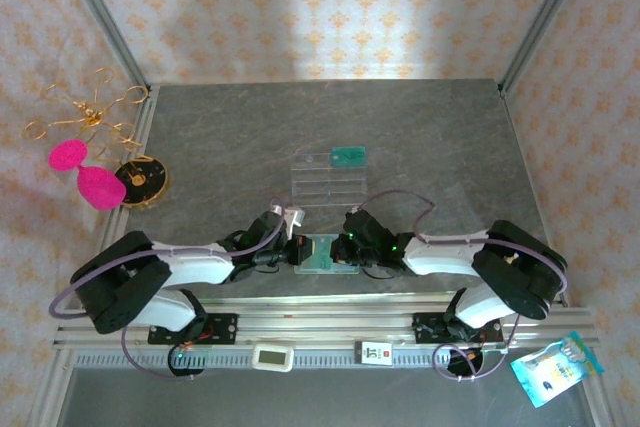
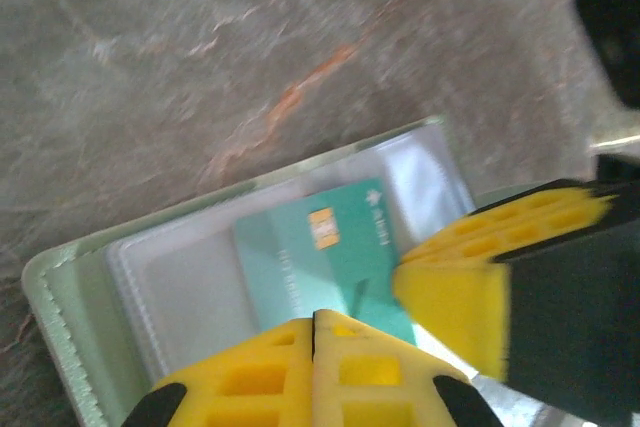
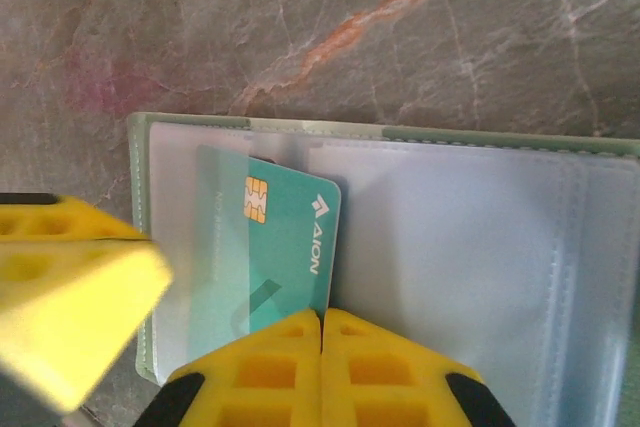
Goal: Take the credit cards out of the card holder
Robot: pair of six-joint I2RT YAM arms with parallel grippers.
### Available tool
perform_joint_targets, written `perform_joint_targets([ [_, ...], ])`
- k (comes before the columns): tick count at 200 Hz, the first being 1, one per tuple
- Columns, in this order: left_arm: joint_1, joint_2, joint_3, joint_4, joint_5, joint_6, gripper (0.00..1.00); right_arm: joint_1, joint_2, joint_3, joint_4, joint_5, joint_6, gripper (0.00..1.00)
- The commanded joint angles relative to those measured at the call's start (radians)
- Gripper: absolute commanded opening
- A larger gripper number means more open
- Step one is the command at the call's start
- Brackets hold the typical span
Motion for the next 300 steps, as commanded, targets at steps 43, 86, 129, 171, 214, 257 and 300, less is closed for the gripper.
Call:
perform_joint_targets([
  [43,-0.005,0.084,0.000,-0.007,0.036,0.020,0.00,-0.011,0.037,-0.025,0.072,-0.048,0.004,0.24],
  [86,-0.011,0.076,-0.002,-0.030,0.038,0.030,0.00,-0.015,0.015,-0.018,0.043,0.000,0.006,0.00],
  [129,0.002,0.055,-0.005,-0.019,0.043,0.038,0.00,-0.042,-0.218,-0.065,-0.080,0.093,-0.072,0.00],
  [171,0.008,-0.055,0.052,-0.045,0.007,0.032,0.12,-0.050,-0.445,0.038,-0.190,0.171,-0.323,0.00],
  [214,0.011,-0.225,0.111,-0.157,-0.077,0.042,0.35,-0.176,-0.403,0.279,-0.136,0.089,-0.611,0.00],
  [257,0.052,-0.312,0.110,-0.247,-0.097,0.035,0.38,-0.276,-0.213,0.572,-0.208,-0.083,-0.960,0.00],
  [300,0.099,-0.360,0.119,-0.319,-0.135,0.040,0.41,-0.345,-0.029,0.886,-0.532,-0.227,-1.322,0.00],
])
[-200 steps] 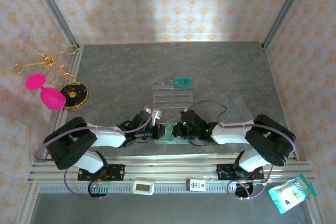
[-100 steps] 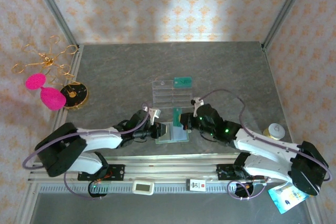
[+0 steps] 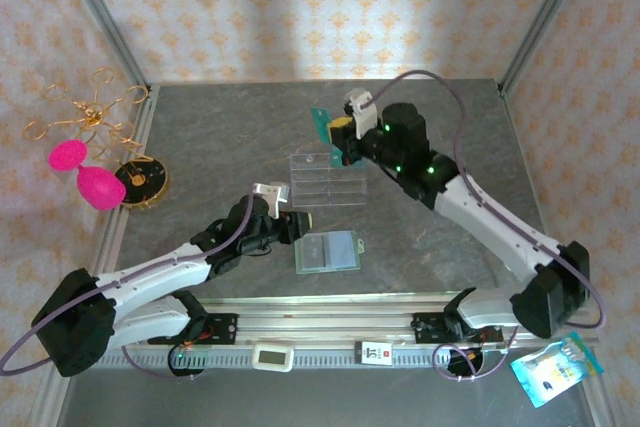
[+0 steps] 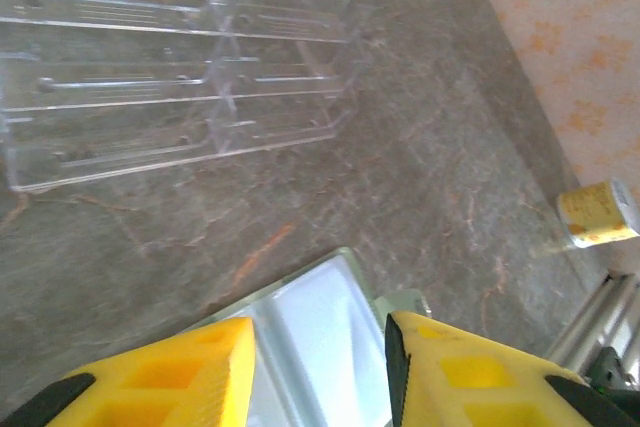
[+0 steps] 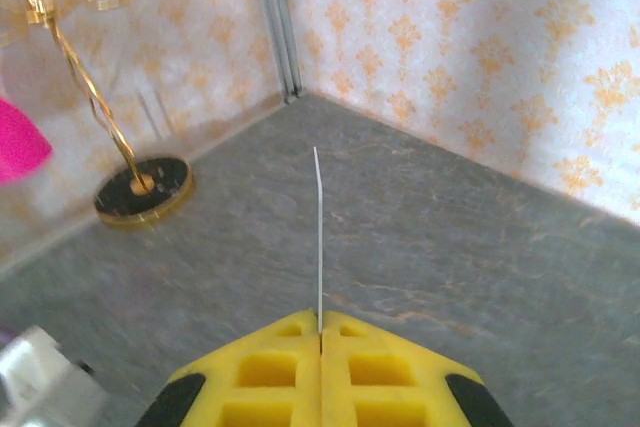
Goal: Take the credit cards out of the card holder
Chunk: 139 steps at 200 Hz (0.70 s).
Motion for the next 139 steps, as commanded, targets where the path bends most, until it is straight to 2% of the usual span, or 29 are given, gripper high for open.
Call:
perform_joint_targets([
  [1,0.024,-0.033,0.016,-0.070,-0.042,0.014,0.41,-0.031,0.070,0.147,-0.240,-0.116,-0.304,0.00],
  [26,0.065,-0.027,0.027,-0.081,-0.048,0.012,0.41,-0.090,0.182,0.303,-0.376,-0.195,-0.432,0.00],
  [66,0.143,0.019,0.076,-0.102,-0.013,0.056,0.41,-0.124,0.406,0.593,-0.634,-0.228,-0.643,0.00],
  [93,0.148,0.046,0.124,-0.132,-0.043,0.127,0.41,-0.148,0.504,0.666,-0.760,-0.255,-0.772,0.00],
  [139,0.180,0.086,0.144,-0.149,-0.069,0.160,0.41,-0.195,0.584,0.700,-0.909,-0.259,-0.948,0.00],
])
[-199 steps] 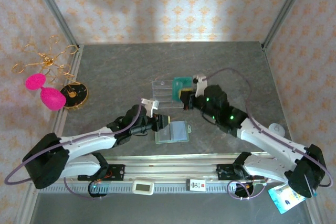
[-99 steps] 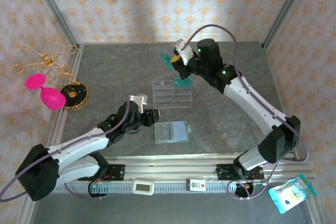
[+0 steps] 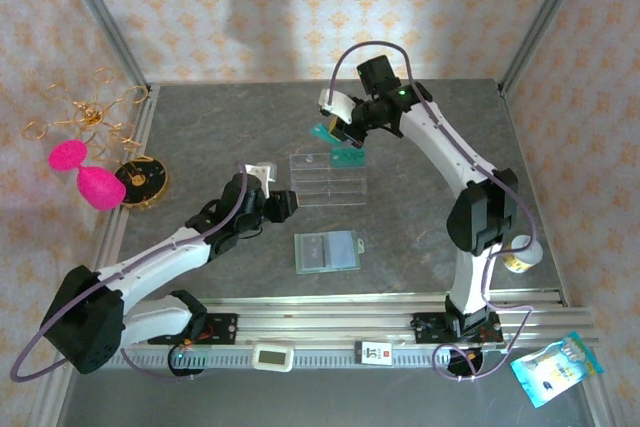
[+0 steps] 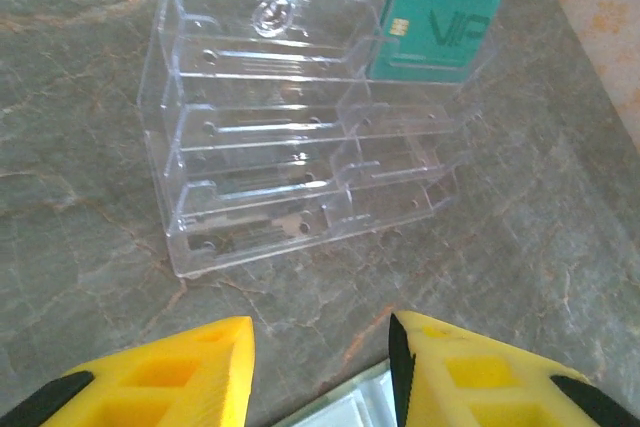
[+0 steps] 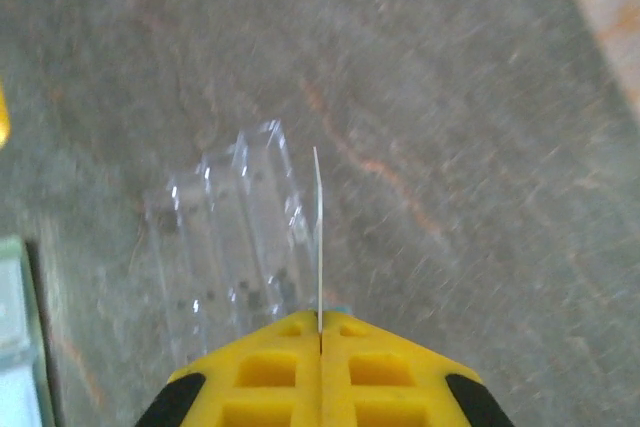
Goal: Take the credit cards out of the card holder
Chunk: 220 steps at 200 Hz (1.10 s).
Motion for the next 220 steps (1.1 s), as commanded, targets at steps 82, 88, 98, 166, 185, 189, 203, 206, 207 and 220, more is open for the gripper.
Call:
perform_joint_targets([
  [82,0.045,0.086,0.073,-0.071,-0.046,0.051,0.40,-0.085,0.085,0.071,-0.184,0.042,-0.255,0.00],
  [88,0.047,0.088,0.071,-0.069,-0.044,0.050,0.40,-0.086,0.084,0.066,-0.179,0.045,-0.258,0.00],
  [98,0.047,0.091,0.070,-0.065,-0.042,0.047,0.40,-0.087,0.086,0.056,-0.173,0.049,-0.258,0.00],
  [166,0.053,0.099,0.069,-0.059,-0.028,0.052,0.40,-0.087,0.094,0.027,-0.138,0.066,-0.245,0.00],
  [185,0.056,0.096,0.063,-0.051,-0.026,0.051,0.40,-0.086,0.093,0.015,-0.135,0.065,-0.246,0.00],
  [189,0.056,0.096,0.062,-0.050,-0.024,0.050,0.40,-0.085,0.093,0.013,-0.135,0.062,-0.246,0.00],
  [203,0.058,0.097,0.061,-0.050,-0.024,0.051,0.39,-0.085,0.092,0.008,-0.135,0.059,-0.248,0.00],
  [206,0.059,0.098,0.060,-0.051,-0.024,0.051,0.39,-0.085,0.092,0.008,-0.135,0.060,-0.249,0.00],
  [207,0.059,0.097,0.060,-0.051,-0.024,0.051,0.39,-0.085,0.092,0.007,-0.135,0.059,-0.249,0.00],
  [220,0.061,0.099,0.059,-0.047,-0.018,0.051,0.39,-0.082,0.094,0.002,-0.134,0.062,-0.250,0.00],
])
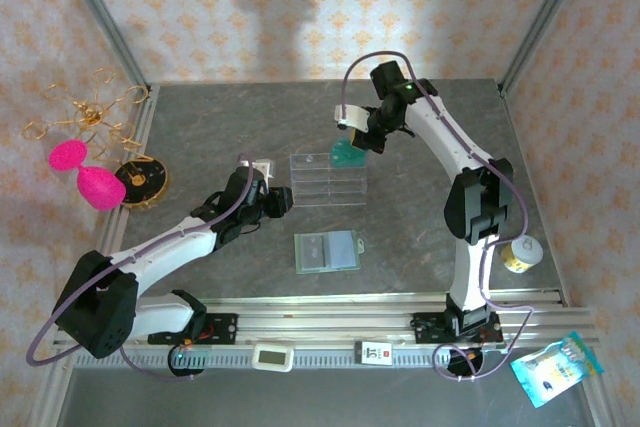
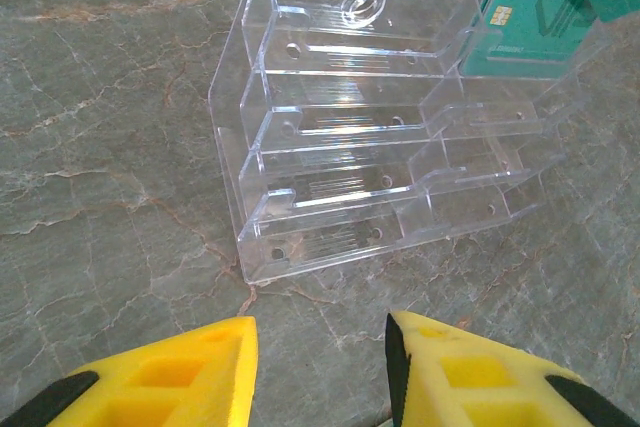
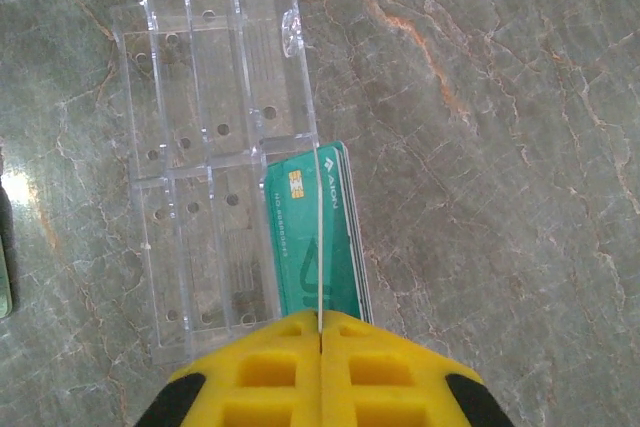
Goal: Take the credit cards out of the card holder
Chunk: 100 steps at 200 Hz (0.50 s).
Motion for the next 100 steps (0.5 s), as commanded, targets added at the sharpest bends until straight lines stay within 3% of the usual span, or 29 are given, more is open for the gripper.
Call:
perform_joint_targets([
  [1,0.016,0.007,0.015,-0.003,0.002,0.012,0.39,0.004,0.021,-0.013,0.009,0.009,-0.014,0.00],
  [100,0.026,0.009,0.043,-0.005,0.022,0.029,0.39,0.036,0.040,-0.047,0.042,0.069,0.000,0.00],
])
